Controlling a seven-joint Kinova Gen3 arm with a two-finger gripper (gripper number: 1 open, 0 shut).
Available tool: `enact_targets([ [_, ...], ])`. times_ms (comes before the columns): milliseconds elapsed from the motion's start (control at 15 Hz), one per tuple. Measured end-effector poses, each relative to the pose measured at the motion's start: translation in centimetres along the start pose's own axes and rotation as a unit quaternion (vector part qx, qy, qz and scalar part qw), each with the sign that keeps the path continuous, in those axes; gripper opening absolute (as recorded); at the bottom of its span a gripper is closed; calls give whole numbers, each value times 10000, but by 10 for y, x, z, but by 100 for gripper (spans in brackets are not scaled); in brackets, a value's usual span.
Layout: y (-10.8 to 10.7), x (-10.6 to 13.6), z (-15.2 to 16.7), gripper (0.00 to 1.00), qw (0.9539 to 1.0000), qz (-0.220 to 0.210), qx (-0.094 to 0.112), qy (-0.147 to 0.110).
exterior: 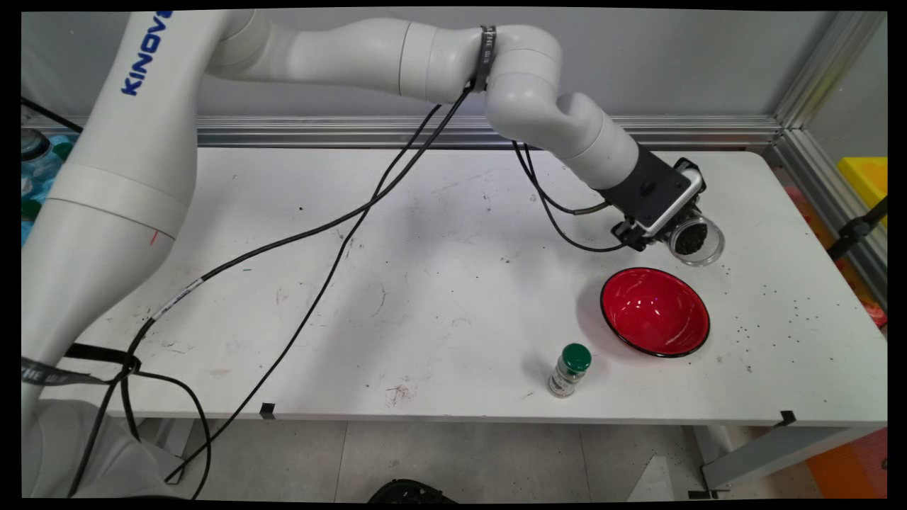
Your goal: Pour the black seasoning powder in the red bowl
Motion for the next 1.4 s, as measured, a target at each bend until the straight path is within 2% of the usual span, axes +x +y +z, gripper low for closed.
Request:
enact_targets([
  [333, 1, 3, 0, 0, 9982, 593, -44, -98],
  [600, 2, 6, 0, 0, 9937, 1108, -79, -162],
  [1133, 2, 12, 1, 0, 9817, 1885, -86, -272],
  [1400, 0, 16, 3, 0, 9702, 2395, -69, -363],
])
